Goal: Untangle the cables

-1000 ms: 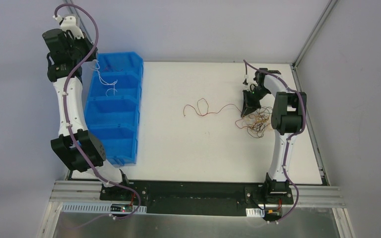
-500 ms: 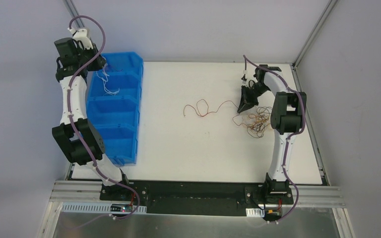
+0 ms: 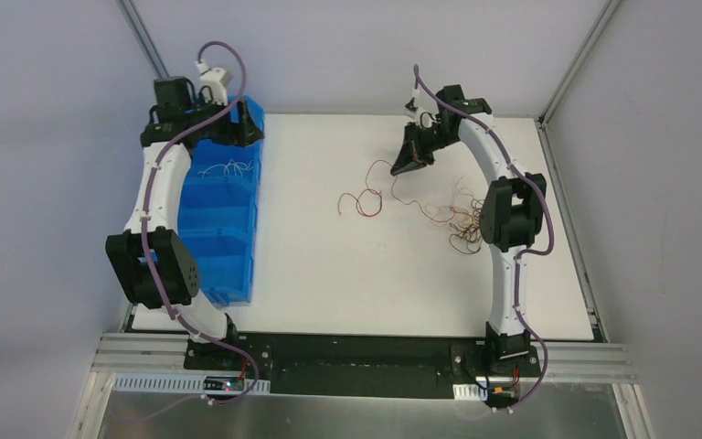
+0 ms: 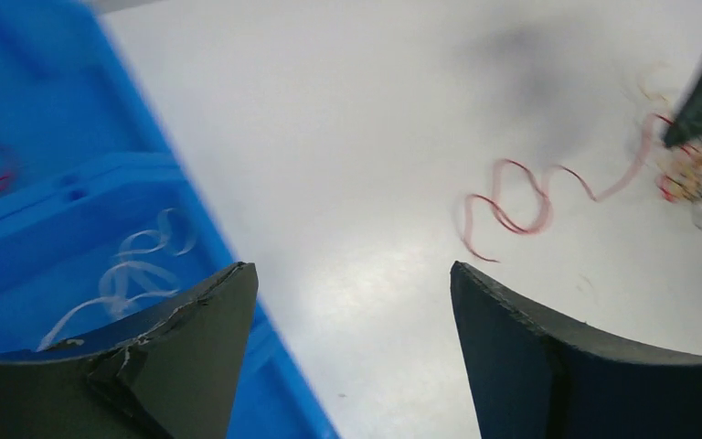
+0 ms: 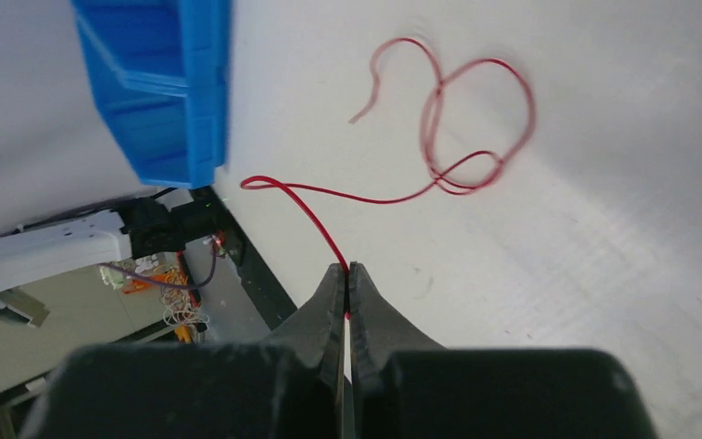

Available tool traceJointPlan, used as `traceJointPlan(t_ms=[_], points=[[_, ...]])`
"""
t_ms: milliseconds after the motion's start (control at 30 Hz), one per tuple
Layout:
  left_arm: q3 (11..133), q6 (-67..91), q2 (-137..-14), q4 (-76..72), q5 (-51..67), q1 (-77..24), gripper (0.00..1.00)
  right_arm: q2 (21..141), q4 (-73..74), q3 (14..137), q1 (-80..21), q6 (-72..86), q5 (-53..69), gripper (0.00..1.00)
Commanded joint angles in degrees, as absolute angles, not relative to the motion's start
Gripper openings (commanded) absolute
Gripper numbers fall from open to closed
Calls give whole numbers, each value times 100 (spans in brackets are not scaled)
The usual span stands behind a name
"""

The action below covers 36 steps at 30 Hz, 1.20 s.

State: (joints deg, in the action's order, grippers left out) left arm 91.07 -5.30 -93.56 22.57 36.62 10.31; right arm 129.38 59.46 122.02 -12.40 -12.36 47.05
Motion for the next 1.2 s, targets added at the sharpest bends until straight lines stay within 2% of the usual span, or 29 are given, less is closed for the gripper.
traceJointPlan(t_ms=[0,233,433,500,567,633,667,700,733,833,867,1067,1167], points=[[8883,-840,-9162,2359,4603,110,82,12488,5786,12543,-1474,-926,5595,0],[9000,-100,-9638,1071,4923,-1521,86,12119,5779,12351,-1725,-974,5769,0],[9210,-56,-10220,879,4881,-2135,86,11762,5563,12138,-1873,-904,5829,0],[9176,-46,-10307,886,4863,-2250,84,11660,5506,12006,-1880,-915,5759,0],[9110,-215,-10369,997,4674,-2364,70,11580,5546,11926,-1876,-985,5773,0],[9126,-324,-10452,1090,4483,-2410,50,11494,5649,11831,-1868,-1161,5773,0],[9187,-285,-10492,1135,4391,-2408,33,11439,5749,11761,-1862,-1284,5720,0],[9311,-255,-10521,1205,4335,-2408,11,11387,5877,11679,-1832,-1436,5578,1],[9448,-208,-10516,1278,4310,-2402,0,11343,5989,11545,-1767,-1558,5362,9],[9780,-31,-10311,1316,4295,-2399,0,11272,6046,10855,-1432,-1802,4573,36],[9868,-19,-10220,1318,4304,-2399,0,11306,6032,10606,-1319,-1895,4144,42],[10370,-18,-9834,1506,4130,-2292,0,11842,6053,9827,-997,-2614,2434,54],[10905,150,-9813,1583,4012,-2112,0,12056,6051,9791,-916,-2781,1820,55]])
